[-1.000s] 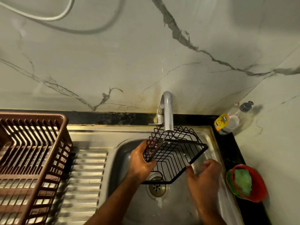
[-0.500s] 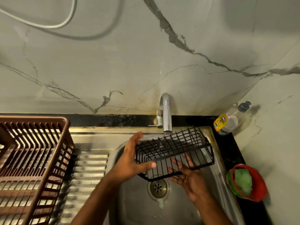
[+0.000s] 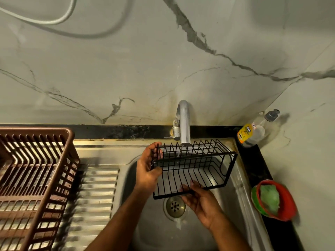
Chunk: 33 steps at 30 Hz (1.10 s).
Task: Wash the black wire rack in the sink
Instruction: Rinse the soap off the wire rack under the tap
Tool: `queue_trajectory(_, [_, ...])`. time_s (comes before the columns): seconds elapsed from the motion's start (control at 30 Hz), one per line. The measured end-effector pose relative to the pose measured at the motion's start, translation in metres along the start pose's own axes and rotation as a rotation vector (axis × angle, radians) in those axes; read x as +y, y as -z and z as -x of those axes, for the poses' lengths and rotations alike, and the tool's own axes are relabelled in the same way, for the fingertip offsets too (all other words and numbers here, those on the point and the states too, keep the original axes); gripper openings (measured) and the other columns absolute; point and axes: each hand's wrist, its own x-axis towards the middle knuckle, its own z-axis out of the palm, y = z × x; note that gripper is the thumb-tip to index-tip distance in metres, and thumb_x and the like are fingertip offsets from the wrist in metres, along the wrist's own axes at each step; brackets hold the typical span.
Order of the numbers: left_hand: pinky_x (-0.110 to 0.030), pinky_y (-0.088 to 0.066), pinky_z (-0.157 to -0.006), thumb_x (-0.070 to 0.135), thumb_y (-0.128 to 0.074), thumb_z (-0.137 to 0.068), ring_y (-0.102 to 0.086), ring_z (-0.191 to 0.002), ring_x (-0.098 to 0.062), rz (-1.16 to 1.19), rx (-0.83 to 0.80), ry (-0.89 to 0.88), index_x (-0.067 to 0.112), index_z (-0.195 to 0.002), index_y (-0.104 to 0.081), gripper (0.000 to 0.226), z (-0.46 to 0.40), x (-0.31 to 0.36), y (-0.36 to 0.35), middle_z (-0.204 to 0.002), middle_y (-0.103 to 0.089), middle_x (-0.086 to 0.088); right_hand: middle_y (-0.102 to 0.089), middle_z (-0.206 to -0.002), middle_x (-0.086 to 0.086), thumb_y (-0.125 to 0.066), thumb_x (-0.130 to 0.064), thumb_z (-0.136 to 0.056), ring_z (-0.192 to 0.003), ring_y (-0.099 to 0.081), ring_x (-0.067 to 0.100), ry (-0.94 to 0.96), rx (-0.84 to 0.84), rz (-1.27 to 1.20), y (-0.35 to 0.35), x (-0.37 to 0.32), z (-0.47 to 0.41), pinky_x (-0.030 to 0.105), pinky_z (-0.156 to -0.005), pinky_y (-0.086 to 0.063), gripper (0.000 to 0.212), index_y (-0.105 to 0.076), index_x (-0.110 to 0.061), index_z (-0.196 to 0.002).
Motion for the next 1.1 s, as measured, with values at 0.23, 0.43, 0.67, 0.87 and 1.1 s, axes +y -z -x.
queue_trajectory(0.23, [-0.027, -0.058, -0.085, -0.016, -0.041, -0.067, -0.062, -0.115, -0.03, 0.079, -0.029, -0.013, -0.005, -0.146, -0.045, 0.08, -0.014, -0.001, 0.012, -0.131, -0.059, -0.03, -0.07, -0.105, 0.0, -0.069, -0.037, -0.088, -0.099, -0.063, 0.02, 1.054, 0.536, 1.55, 0.022, -0.008, 0.019, 0.027, -0.078, -0.05, 0.028, -0.069, -0.021, -0.111])
queue_trajectory(0.43, [-0.035, -0.056, -0.098, -0.021, -0.04, -0.068, -0.061, -0.126, -0.032, 0.031, -0.077, -0.116, -0.011, -0.144, -0.044, 0.077, -0.002, 0.005, -0.002, -0.131, -0.064, -0.024, 0.002, -0.169, 0.017, -0.041, -0.044, -0.099, -0.155, 0.008, 0.035, 0.501, 0.327, 1.84, -0.006, -0.021, -0.005, 0.053, -0.125, 0.003, 0.084, 0.003, -0.009, -0.16])
queue_trajectory(0.67, [-0.016, -0.055, -0.086, -0.018, -0.039, -0.068, -0.068, -0.11, -0.003, 0.046, 0.043, -0.131, 0.001, -0.139, -0.049, 0.074, 0.001, 0.014, -0.02, -0.119, -0.073, 0.012, -0.008, -0.164, 0.021, -0.018, -0.055, -0.102, -0.152, -0.008, 0.043, 0.768, 0.106, 1.712, -0.081, 0.047, 0.012, 0.039, -0.124, 0.006, 0.072, -0.022, -0.012, -0.159])
queue_trajectory(0.87, [-0.022, -0.054, -0.093, -0.014, -0.044, -0.058, -0.064, -0.116, -0.01, 0.05, 0.026, -0.123, -0.015, -0.137, -0.049, 0.078, -0.001, 0.011, -0.009, -0.118, -0.065, -0.017, 0.022, -0.164, -0.008, -0.062, -0.022, -0.088, -0.145, 0.028, 0.008, 0.865, -0.369, 2.005, -0.055, 0.02, 0.003, 0.034, -0.12, 0.019, 0.101, 0.006, -0.025, -0.161])
queue_trajectory(1.1, [-0.033, -0.057, -0.096, -0.014, -0.043, -0.059, -0.063, -0.121, -0.034, 0.011, 0.011, -0.09, -0.01, -0.14, -0.05, 0.081, -0.002, 0.004, 0.013, -0.125, -0.063, -0.028, 0.033, -0.159, -0.002, -0.049, 0.002, -0.085, -0.153, 0.021, 0.02, 0.618, 0.182, 1.942, 0.017, -0.018, -0.015, 0.036, -0.124, 0.006, 0.104, 0.026, -0.024, -0.152])
